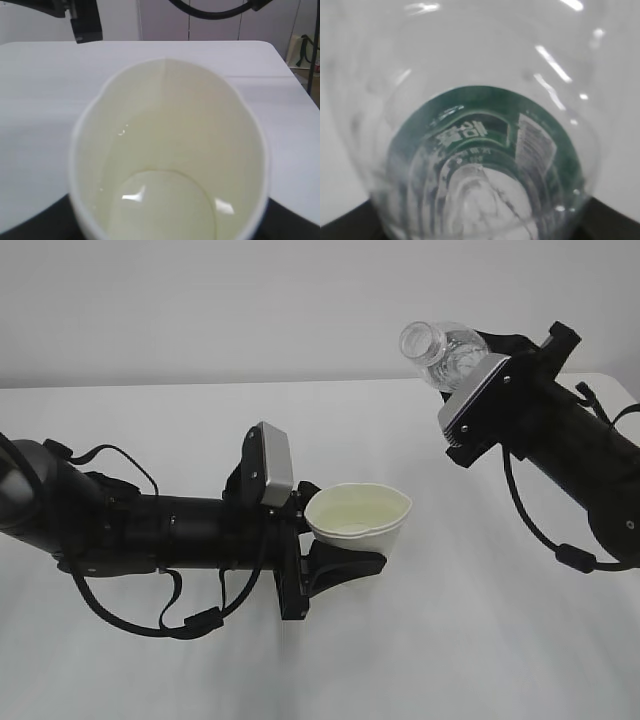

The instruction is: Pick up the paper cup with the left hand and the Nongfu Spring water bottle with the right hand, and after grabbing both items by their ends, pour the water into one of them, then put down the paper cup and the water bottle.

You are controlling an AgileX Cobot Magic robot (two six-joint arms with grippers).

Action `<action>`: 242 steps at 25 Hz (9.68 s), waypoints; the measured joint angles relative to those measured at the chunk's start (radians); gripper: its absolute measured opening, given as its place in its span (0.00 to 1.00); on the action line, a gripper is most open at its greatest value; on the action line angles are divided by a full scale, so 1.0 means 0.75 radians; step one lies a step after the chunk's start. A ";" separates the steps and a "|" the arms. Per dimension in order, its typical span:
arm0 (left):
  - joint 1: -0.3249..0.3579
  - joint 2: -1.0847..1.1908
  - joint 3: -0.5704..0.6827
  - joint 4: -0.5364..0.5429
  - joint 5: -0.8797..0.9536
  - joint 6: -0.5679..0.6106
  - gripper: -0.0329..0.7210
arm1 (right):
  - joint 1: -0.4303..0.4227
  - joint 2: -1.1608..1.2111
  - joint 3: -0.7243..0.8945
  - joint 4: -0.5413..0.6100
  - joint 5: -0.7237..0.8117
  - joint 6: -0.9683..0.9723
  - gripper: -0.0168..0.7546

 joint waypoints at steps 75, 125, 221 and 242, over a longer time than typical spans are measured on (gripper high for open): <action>-0.003 0.000 0.000 0.000 0.002 0.000 0.59 | 0.000 0.244 0.144 0.274 0.043 1.059 0.60; 0.032 0.000 0.000 -0.569 0.115 0.102 0.59 | 0.000 0.340 0.139 0.297 0.001 1.060 0.60; 0.762 0.037 0.347 -0.996 -0.043 0.354 0.58 | 0.000 0.348 0.131 0.323 0.001 1.060 0.60; 0.762 0.037 0.370 -1.002 -0.067 0.360 0.83 | 0.000 0.348 0.131 0.323 0.001 1.060 0.60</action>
